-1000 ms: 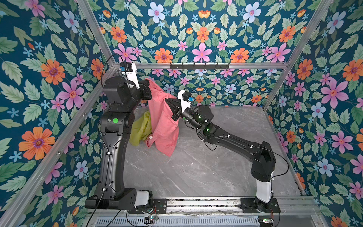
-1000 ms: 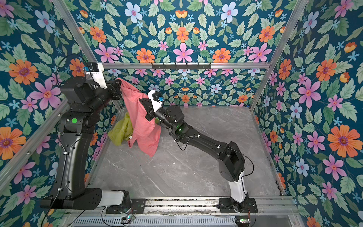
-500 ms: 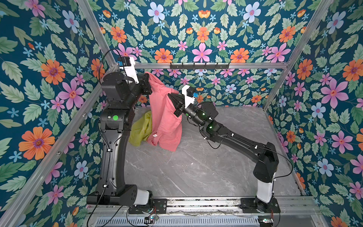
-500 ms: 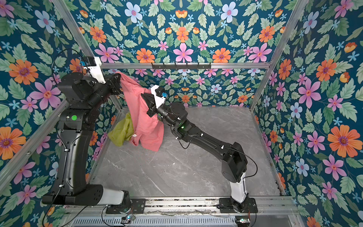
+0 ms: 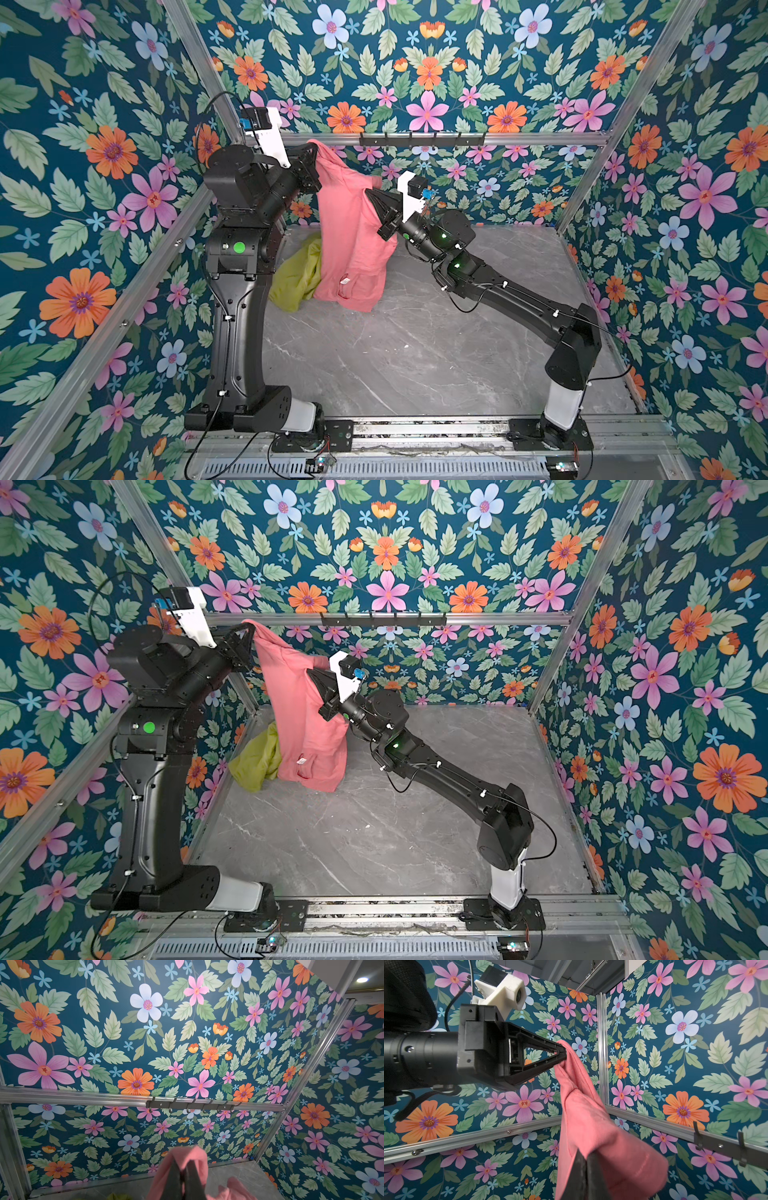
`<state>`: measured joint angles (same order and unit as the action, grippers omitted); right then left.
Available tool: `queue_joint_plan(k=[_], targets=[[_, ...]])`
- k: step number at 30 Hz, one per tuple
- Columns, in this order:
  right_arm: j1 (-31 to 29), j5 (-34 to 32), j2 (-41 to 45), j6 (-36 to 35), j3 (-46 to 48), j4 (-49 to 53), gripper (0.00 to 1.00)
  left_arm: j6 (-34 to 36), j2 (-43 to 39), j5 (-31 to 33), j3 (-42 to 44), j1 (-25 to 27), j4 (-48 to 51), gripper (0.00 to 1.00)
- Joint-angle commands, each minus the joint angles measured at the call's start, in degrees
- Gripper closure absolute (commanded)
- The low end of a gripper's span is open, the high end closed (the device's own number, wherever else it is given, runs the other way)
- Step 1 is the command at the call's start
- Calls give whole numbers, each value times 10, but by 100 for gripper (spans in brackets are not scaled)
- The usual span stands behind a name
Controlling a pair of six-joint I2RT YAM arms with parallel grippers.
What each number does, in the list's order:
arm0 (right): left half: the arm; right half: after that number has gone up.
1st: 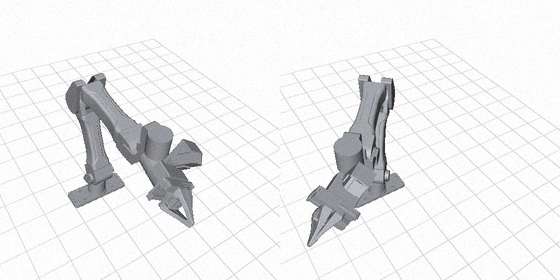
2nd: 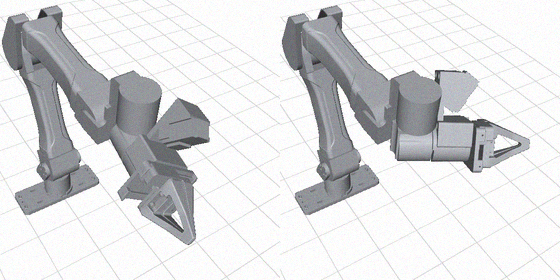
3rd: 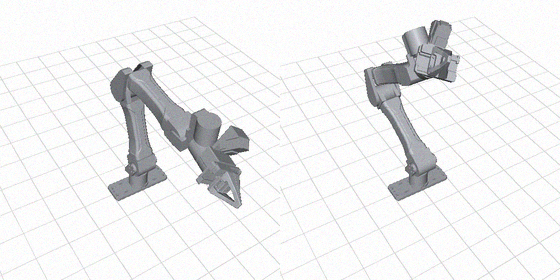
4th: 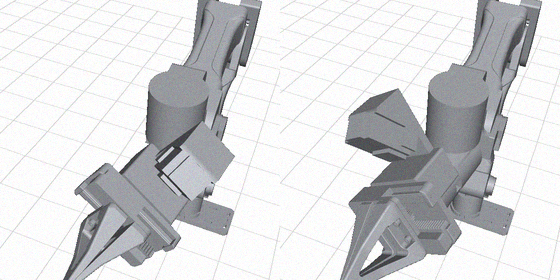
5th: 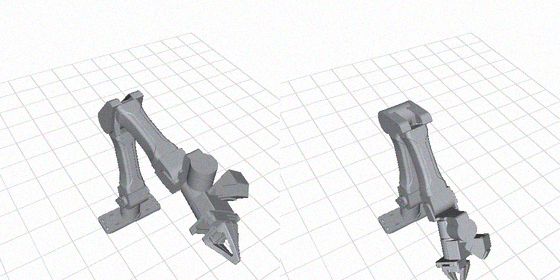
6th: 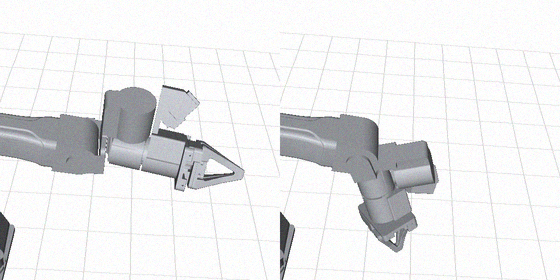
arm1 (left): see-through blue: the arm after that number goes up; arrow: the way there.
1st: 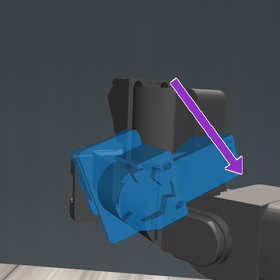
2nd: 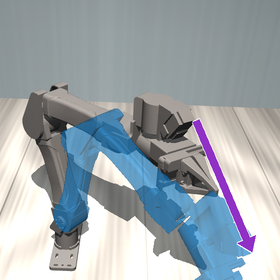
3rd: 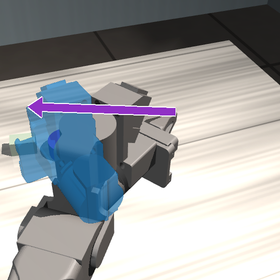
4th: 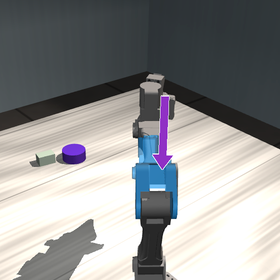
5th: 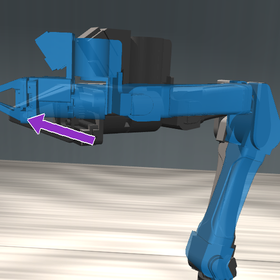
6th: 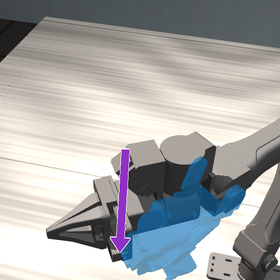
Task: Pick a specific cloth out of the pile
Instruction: 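Lift the pink cloth upward with both grippers, clearing the green cloth, then carry the pink cloth with both grippers away from the pile toward the table center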
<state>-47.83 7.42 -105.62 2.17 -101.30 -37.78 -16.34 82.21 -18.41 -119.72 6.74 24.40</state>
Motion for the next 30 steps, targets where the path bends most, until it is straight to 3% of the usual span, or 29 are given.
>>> queue_joint_plan(k=[1, 19, 30], targets=[[2, 0, 12, -11, -1, -20, 100, -15, 0, -16, -5, 0, -65, 100], [26, 15, 53, -44, -24, 37, 100, -34, 14, -87, -28, 6, -95, 100], [45, -4, 95, -56, -2, 53, 100, 0, 12, -75, -3, 94, -103, 100]])
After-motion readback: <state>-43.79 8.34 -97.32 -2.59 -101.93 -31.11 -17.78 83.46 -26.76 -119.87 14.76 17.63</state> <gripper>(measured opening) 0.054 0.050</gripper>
